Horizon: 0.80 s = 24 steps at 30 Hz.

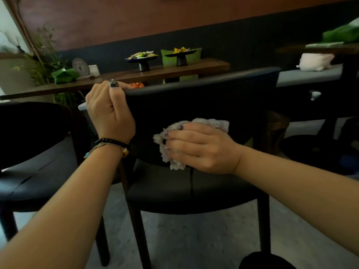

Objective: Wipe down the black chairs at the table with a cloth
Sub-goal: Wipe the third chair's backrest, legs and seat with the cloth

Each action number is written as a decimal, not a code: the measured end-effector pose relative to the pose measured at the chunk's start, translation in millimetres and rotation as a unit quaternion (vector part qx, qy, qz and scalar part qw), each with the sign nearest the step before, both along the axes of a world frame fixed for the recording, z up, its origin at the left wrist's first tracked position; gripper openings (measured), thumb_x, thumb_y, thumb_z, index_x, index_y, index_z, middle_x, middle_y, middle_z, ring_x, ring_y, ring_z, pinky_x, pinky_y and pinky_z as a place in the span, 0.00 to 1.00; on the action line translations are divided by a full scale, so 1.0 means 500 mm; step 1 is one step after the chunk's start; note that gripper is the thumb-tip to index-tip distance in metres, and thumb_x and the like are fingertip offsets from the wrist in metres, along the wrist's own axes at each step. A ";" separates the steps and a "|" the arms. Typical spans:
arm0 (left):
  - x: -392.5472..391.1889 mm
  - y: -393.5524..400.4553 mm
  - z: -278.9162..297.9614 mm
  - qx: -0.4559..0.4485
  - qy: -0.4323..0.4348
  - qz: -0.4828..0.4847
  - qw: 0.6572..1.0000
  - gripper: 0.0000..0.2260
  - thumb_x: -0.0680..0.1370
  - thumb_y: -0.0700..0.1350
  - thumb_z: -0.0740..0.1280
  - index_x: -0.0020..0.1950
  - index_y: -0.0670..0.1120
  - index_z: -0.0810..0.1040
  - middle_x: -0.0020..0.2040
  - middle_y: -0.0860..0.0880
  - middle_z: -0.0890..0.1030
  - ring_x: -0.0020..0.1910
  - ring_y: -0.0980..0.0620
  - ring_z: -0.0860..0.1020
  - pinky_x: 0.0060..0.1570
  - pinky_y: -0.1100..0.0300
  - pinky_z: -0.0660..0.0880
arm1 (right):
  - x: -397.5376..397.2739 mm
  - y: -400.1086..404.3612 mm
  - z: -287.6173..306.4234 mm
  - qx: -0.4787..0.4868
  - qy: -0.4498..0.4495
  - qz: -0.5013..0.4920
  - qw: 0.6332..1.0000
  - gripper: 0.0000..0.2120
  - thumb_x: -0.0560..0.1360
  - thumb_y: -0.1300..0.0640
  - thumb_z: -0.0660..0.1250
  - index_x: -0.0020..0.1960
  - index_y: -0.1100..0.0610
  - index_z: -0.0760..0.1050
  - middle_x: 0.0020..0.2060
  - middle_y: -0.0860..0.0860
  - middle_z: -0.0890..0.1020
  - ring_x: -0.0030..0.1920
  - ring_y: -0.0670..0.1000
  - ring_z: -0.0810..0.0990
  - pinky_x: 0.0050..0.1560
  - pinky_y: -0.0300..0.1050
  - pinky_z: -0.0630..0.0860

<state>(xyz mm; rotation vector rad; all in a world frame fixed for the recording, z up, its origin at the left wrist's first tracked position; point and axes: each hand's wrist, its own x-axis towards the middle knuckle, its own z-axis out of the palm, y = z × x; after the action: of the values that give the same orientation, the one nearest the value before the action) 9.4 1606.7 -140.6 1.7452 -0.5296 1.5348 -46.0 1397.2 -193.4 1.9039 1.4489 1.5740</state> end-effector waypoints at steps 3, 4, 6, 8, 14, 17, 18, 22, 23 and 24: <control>-0.023 -0.005 0.006 0.044 0.038 0.010 0.998 0.19 0.81 0.42 0.51 0.44 0.41 0.81 0.41 0.51 0.75 0.43 0.52 0.72 0.47 0.59 0.65 | -0.028 -0.027 0.018 0.027 0.014 0.002 1.000 0.09 0.78 0.64 0.67 0.55 0.59 0.83 0.56 0.57 0.83 0.64 0.58 0.78 0.66 0.54 0.72; -0.031 -0.002 0.010 0.061 0.061 0.020 0.996 0.18 0.81 0.41 0.51 0.44 0.41 0.81 0.41 0.50 0.76 0.44 0.51 0.73 0.47 0.61 0.63 | -0.040 -0.043 0.030 0.082 0.019 0.011 0.996 0.09 0.78 0.63 0.67 0.57 0.58 0.83 0.58 0.57 0.82 0.65 0.58 0.76 0.67 0.55 0.70; -0.055 0.004 0.027 0.092 0.107 0.035 0.989 0.18 0.81 0.43 0.52 0.42 0.40 0.80 0.39 0.47 0.78 0.41 0.50 0.73 0.43 0.63 0.61 | -0.052 -0.079 0.062 0.212 0.004 0.026 0.977 0.13 0.76 0.60 0.71 0.60 0.57 0.79 0.61 0.57 0.78 0.66 0.58 0.74 0.66 0.58 0.69; -0.079 -0.020 0.057 0.153 0.118 0.063 0.979 0.19 0.80 0.47 0.52 0.36 0.42 0.77 0.34 0.44 0.78 0.35 0.49 0.73 0.38 0.60 0.61 | -0.045 -0.099 0.091 0.270 -0.013 0.037 0.962 0.20 0.72 0.58 0.74 0.62 0.58 0.75 0.62 0.57 0.73 0.67 0.59 0.71 0.64 0.61 0.70; -0.128 -0.178 0.081 0.181 0.025 0.154 0.971 0.18 0.79 0.47 0.59 0.28 0.51 0.62 0.24 0.52 0.65 0.23 0.51 0.61 0.27 0.63 0.49 | -0.006 -0.069 0.051 0.335 -0.039 0.019 0.941 0.25 0.73 0.59 0.73 0.67 0.61 0.69 0.64 0.59 0.70 0.68 0.60 0.70 0.64 0.63 0.71; -0.109 -0.170 0.063 0.168 -0.025 0.134 0.976 0.19 0.79 0.46 0.59 0.28 0.51 0.66 0.24 0.54 0.66 0.22 0.53 0.63 0.27 0.67 0.52 | 0.011 -0.065 0.000 0.344 -0.065 0.010 0.937 0.23 0.76 0.56 0.70 0.69 0.59 0.68 0.63 0.57 0.70 0.68 0.57 0.68 0.68 0.56 0.68; -0.105 -0.170 0.063 0.168 -0.032 0.124 0.977 0.19 0.79 0.46 0.59 0.27 0.50 0.68 0.24 0.54 0.67 0.22 0.52 0.64 0.27 0.67 0.53 | 0.018 -0.064 -0.018 0.341 -0.080 0.004 0.937 0.22 0.77 0.56 0.70 0.68 0.58 0.69 0.62 0.56 0.71 0.67 0.56 0.69 0.69 0.54 0.67; -0.106 -0.180 0.067 0.166 -0.048 0.132 0.976 0.18 0.78 0.46 0.60 0.28 0.52 0.64 0.24 0.55 0.64 0.22 0.53 0.62 0.26 0.66 0.51 | 0.037 -0.063 -0.091 0.278 -0.094 -0.007 0.956 0.19 0.75 0.56 0.73 0.64 0.54 0.73 0.59 0.52 0.73 0.62 0.53 0.73 0.65 0.50 0.69; -0.105 -0.180 0.065 0.163 -0.051 0.130 0.977 0.18 0.78 0.45 0.60 0.28 0.52 0.64 0.24 0.55 0.63 0.22 0.53 0.61 0.26 0.64 0.51 | 0.037 -0.066 -0.109 0.257 -0.088 -0.011 0.962 0.17 0.76 0.55 0.73 0.63 0.53 0.74 0.60 0.51 0.73 0.62 0.52 0.73 0.64 0.49 0.69; -0.103 -0.179 0.063 0.160 -0.054 0.128 0.977 0.18 0.78 0.45 0.60 0.28 0.52 0.64 0.24 0.55 0.63 0.22 0.53 0.61 0.26 0.63 0.51 | 0.035 -0.068 -0.124 0.237 -0.079 -0.016 0.968 0.17 0.76 0.55 0.72 0.63 0.52 0.74 0.60 0.50 0.73 0.62 0.51 0.73 0.65 0.49 0.68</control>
<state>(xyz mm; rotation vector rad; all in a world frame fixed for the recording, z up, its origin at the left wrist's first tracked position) -42.2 1517.5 -109.3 2.0450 -0.6569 1.8115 -28.4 1363.0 -255.6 1.9622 1.0329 2.1494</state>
